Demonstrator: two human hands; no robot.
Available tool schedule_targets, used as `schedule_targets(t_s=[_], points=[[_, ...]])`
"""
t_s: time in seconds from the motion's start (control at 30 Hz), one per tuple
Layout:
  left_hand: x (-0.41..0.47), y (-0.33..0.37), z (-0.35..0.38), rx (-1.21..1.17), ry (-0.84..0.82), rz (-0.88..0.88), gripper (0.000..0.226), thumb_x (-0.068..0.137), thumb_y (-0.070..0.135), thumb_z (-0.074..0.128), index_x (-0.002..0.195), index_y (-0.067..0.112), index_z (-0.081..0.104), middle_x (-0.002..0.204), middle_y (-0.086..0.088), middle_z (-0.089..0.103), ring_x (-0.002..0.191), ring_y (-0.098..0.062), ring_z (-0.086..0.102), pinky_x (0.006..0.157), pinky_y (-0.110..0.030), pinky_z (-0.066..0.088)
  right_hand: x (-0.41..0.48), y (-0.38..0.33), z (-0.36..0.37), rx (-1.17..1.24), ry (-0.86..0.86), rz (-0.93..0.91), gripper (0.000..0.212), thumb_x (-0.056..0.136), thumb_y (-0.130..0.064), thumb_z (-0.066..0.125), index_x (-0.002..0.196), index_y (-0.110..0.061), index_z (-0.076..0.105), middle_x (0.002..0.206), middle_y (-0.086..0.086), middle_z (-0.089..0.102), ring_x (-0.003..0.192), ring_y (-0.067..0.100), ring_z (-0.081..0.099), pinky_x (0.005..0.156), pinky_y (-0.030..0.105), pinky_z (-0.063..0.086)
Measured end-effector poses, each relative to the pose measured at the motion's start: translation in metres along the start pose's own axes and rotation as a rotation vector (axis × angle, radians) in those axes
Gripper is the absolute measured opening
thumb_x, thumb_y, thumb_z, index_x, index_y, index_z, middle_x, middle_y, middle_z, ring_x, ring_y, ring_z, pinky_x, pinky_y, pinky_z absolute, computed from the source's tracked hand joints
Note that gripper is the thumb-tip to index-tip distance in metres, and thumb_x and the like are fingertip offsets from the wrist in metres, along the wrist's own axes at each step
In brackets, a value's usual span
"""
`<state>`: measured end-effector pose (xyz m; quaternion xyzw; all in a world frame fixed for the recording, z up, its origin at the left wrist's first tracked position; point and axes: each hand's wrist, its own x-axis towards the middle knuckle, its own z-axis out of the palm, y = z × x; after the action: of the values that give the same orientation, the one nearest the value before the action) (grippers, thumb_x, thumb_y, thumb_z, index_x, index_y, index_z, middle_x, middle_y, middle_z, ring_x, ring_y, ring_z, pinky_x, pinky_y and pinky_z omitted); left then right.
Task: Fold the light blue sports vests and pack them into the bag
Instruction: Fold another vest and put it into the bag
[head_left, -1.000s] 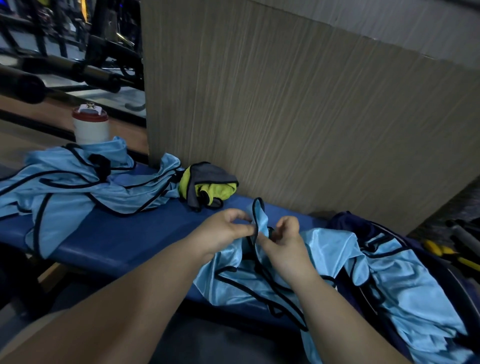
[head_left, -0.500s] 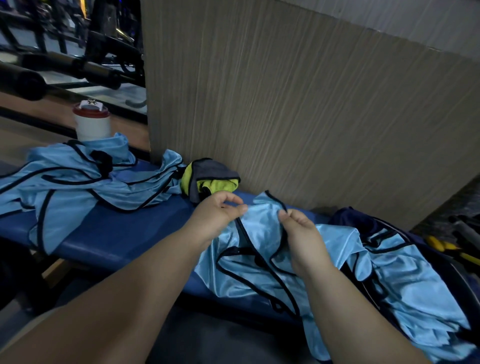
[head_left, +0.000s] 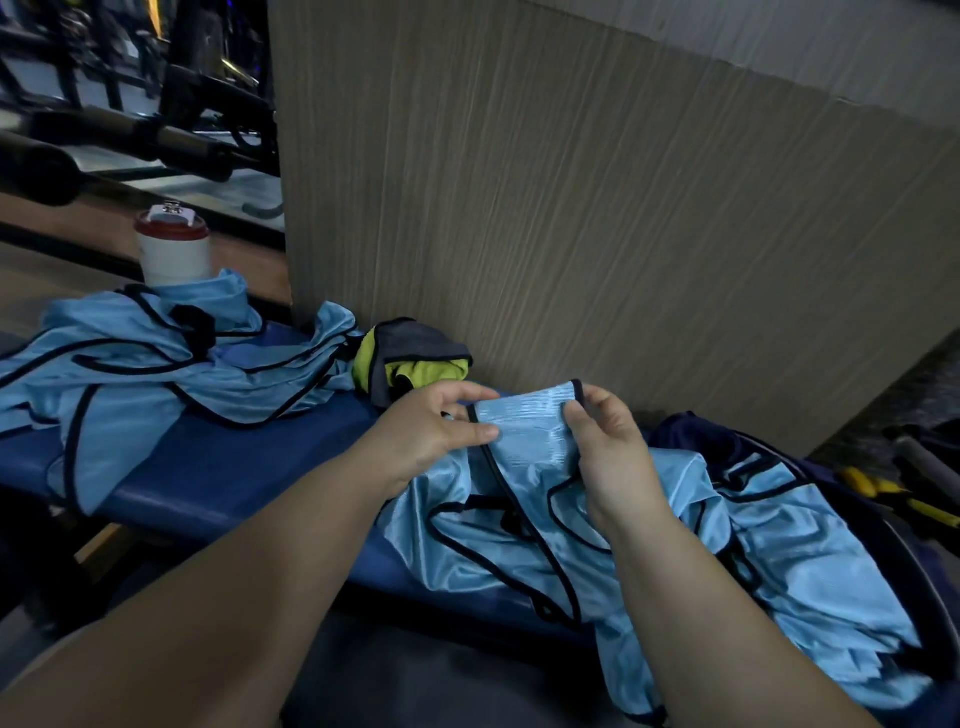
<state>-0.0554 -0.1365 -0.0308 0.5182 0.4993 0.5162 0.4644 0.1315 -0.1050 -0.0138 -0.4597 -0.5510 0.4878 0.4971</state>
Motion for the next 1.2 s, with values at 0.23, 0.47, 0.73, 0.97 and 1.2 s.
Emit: schedule_targets(t_s=[0.23, 0.47, 0.73, 0.97, 1.2], points=[[-0.015, 0.016, 0.000, 0.127, -0.046, 0.032, 0.023, 0.081, 0.015, 0.077, 0.097, 0.030, 0.072, 0.082, 0.001, 0.062, 0.078, -0.014, 0.065, 0.079, -0.028, 0.053, -0.010, -0.029, -0.021, -0.615, -0.383, -0.078, 0.082, 0.078, -0.026, 0.082, 0.145, -0.043, 0.039, 0.134, -0.028, 0.041, 0.125, -0.010, 0.038, 0.098, 0.016, 0.033], [-0.023, 0.062, -0.001, 0.326, -0.071, 0.027, 0.023, 0.081, 0.026, 0.077, 0.103, 0.024, 0.071, 0.103, -0.002, 0.069, 0.092, -0.008, 0.064, 0.082, -0.018, 0.050, -0.009, -0.067, -0.029, -1.064, -0.032, -0.299, 0.027, 0.088, -0.039, 0.071, 0.101, -0.016, 0.072, 0.104, 0.002, 0.055, 0.093, 0.020, 0.058, 0.074, 0.027, 0.042], [-0.052, 0.118, -0.021, 0.450, -0.426, -0.241, 0.068, 0.064, 0.008, 0.066, 0.129, 0.023, 0.051, 0.103, 0.000, 0.052, 0.088, -0.011, 0.058, 0.076, -0.025, 0.047, -0.034, -0.138, -0.061, -0.960, 0.095, -0.362, 0.018, 0.095, -0.026, 0.059, 0.105, -0.020, 0.073, 0.111, 0.001, 0.064, 0.106, 0.022, 0.058, 0.081, 0.026, 0.040], [-0.067, 0.177, -0.037, 1.164, -0.137, -0.082, 0.025, 0.087, 0.011, 0.061, 0.106, 0.027, 0.058, 0.097, -0.001, 0.060, 0.081, -0.015, 0.056, 0.062, -0.023, 0.047, -0.059, -0.192, -0.099, -0.568, 0.203, -0.370, 0.011, 0.091, -0.019, 0.063, 0.090, -0.028, 0.070, 0.089, -0.014, 0.066, 0.087, 0.012, 0.060, 0.075, 0.028, 0.045], [-0.077, 0.239, -0.053, 1.004, 0.355, 0.056, 0.023, 0.096, 0.018, 0.052, 0.107, -0.001, 0.059, 0.097, -0.022, 0.059, 0.085, -0.030, 0.053, 0.068, -0.033, 0.038, -0.076, -0.223, -0.126, -0.179, 0.147, -0.299, 0.005, 0.086, -0.019, 0.068, 0.085, -0.019, 0.073, 0.084, 0.001, 0.073, 0.077, 0.016, 0.068, 0.074, 0.032, 0.054]])
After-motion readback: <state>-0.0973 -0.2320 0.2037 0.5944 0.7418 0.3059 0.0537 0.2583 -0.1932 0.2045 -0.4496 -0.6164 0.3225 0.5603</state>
